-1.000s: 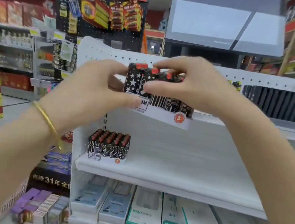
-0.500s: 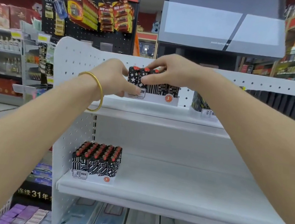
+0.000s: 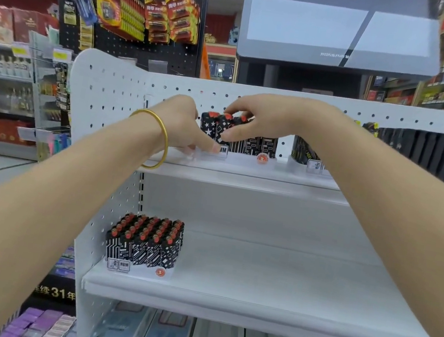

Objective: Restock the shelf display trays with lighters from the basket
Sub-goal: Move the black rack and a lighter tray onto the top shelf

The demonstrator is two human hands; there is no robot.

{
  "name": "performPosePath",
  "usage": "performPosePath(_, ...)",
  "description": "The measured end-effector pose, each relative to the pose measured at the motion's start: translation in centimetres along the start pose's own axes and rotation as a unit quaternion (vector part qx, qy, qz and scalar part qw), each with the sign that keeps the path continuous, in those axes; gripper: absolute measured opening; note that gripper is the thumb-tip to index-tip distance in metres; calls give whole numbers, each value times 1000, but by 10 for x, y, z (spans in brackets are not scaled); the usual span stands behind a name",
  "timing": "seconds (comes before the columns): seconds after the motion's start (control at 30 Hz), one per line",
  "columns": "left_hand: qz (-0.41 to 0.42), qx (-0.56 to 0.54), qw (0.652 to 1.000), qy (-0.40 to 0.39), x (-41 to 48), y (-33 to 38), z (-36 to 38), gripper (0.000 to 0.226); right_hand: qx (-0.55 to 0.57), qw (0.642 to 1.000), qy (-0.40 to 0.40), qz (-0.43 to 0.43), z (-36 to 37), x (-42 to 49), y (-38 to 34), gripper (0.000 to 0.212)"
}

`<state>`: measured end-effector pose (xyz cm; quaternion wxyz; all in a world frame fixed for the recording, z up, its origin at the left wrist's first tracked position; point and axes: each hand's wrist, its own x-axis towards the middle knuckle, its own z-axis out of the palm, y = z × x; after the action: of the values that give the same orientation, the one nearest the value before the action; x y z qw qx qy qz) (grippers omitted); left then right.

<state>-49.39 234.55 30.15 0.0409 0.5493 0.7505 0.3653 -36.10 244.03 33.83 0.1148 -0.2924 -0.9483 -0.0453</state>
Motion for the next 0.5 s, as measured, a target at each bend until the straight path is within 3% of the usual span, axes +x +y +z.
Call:
performPosePath(0.17,2,5,1000,4,2,2,5,46,-34,999,-10,14,-1,1,4,70)
performPosePath(0.27,-2,12,1000,8,2,2,6,77,-50,998,-13,18,-1,3,3,69)
performPosePath(0.33,12,24,999,22,0,-1,4,81,-49,999,-4,21,-1,0,1,71)
performPosePath(0.4,48,26,996,77,-9,-6,1,74,-43,999,27,15,1,-9,-3,73)
performPosePath(0.5,139,-35,965,221,-46,-22,4,51,-20,992,126,-9,7,-34,-17,66)
